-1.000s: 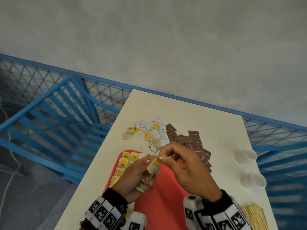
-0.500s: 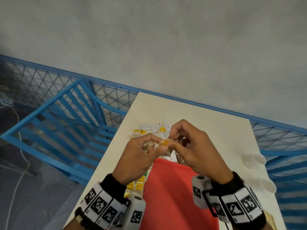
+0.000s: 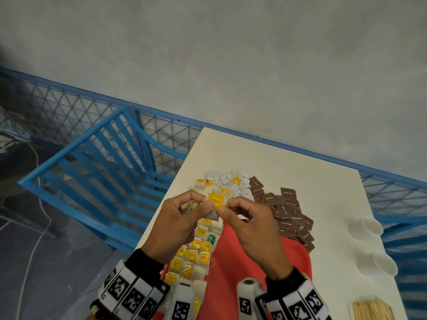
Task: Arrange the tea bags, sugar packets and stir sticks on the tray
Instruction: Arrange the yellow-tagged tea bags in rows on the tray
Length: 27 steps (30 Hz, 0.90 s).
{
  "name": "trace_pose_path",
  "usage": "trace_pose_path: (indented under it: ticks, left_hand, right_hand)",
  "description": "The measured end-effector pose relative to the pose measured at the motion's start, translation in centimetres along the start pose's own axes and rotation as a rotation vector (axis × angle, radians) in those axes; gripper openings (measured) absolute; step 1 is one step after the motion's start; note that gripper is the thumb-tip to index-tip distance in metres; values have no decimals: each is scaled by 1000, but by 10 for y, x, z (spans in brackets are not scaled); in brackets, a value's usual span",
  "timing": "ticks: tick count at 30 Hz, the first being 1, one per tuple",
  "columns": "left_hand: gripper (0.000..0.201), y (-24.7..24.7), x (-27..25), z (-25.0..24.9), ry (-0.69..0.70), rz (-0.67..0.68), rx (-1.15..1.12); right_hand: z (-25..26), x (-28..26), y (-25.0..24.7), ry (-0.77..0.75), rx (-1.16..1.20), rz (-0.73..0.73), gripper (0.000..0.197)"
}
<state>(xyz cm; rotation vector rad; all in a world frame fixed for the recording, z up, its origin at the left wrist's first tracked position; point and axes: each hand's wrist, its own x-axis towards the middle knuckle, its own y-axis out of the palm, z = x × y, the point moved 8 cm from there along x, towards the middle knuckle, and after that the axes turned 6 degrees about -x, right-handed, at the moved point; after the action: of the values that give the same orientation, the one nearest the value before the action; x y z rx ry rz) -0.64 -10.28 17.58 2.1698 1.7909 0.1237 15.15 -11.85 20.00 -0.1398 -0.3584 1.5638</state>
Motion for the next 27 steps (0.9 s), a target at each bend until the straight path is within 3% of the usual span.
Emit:
trace_pose_path:
  ticks: [6, 9, 12, 18, 21, 27]
  left_hand:
    - [19, -19, 2, 11, -87, 20, -56]
    - [24, -34, 6, 16, -112, -46, -25]
    - [30, -59, 9, 23, -139, -127, 21]
    - [43, -105, -10, 65, -304, -163, 46]
    - [33, -117, -24, 96, -433, -177, 1]
    - [39, -115, -37, 134, -588, -123, -54]
  right_hand:
    - [-4, 7, 26, 41, 54, 43, 2]
    - [-18, 14, 32, 91, 77, 14, 8]
    - [-65, 20, 42, 264, 59, -11, 11]
    - [-209, -10, 78, 744, -59, 4, 17]
    - [-225, -6, 88, 779, -42, -36, 15]
    - [-237, 9, 94, 793, -316, -61, 39]
